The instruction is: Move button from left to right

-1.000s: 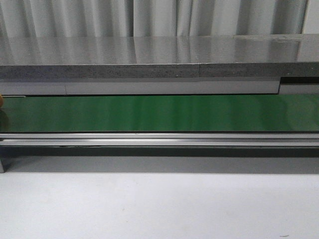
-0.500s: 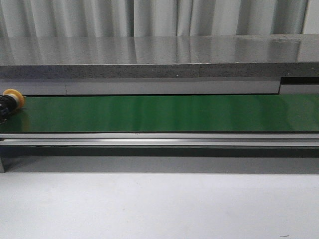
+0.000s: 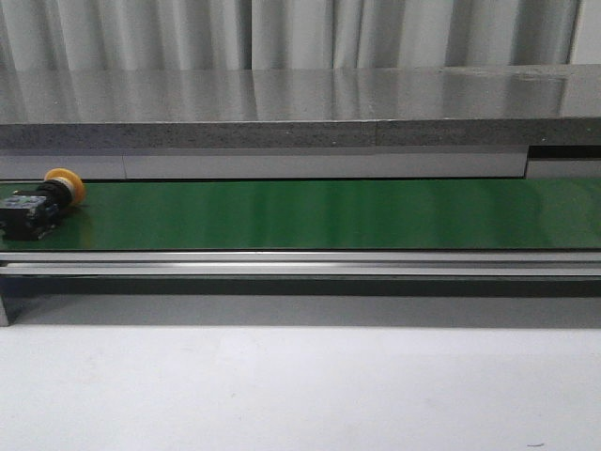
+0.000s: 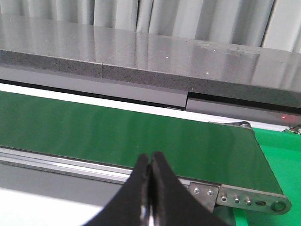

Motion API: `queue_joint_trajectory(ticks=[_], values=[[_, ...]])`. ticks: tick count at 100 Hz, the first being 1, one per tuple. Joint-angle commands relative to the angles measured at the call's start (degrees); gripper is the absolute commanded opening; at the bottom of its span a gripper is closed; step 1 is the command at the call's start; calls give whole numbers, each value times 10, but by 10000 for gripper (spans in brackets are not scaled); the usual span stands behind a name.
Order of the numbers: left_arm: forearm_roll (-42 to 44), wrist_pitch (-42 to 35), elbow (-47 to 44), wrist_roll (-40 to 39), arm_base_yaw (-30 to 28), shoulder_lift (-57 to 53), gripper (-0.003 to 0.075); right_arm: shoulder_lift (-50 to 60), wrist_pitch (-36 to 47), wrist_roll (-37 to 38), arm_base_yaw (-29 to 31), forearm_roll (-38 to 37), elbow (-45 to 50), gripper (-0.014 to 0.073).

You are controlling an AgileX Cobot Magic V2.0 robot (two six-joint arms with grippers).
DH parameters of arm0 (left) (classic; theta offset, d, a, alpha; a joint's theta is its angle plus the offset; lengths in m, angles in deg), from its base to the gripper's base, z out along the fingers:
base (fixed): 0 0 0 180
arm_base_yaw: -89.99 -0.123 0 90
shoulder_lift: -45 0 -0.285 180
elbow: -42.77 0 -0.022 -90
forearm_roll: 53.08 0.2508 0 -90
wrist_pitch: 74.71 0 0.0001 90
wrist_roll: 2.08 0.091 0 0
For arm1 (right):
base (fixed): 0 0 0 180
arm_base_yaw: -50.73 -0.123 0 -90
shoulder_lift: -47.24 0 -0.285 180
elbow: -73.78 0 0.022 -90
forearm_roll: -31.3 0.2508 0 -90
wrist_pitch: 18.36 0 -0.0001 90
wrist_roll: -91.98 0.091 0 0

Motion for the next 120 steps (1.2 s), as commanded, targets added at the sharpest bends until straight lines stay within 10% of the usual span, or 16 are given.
queue_joint_trajectory(ticks=[1, 33, 76, 120], values=[[-12, -59, -25, 1, 5, -73, 590, 10, 49, 0, 1, -6, 0, -69], [-12, -113, -140, 1, 5, -292, 590, 10, 49, 0, 1, -6, 0, -69], [-12, -170, -184, 1, 5, -311, 578, 10, 49, 0, 1, -6, 0, -69], [-12, -165, -184, 1, 5, -311, 7, 10, 49, 0, 1, -6, 0, -69]])
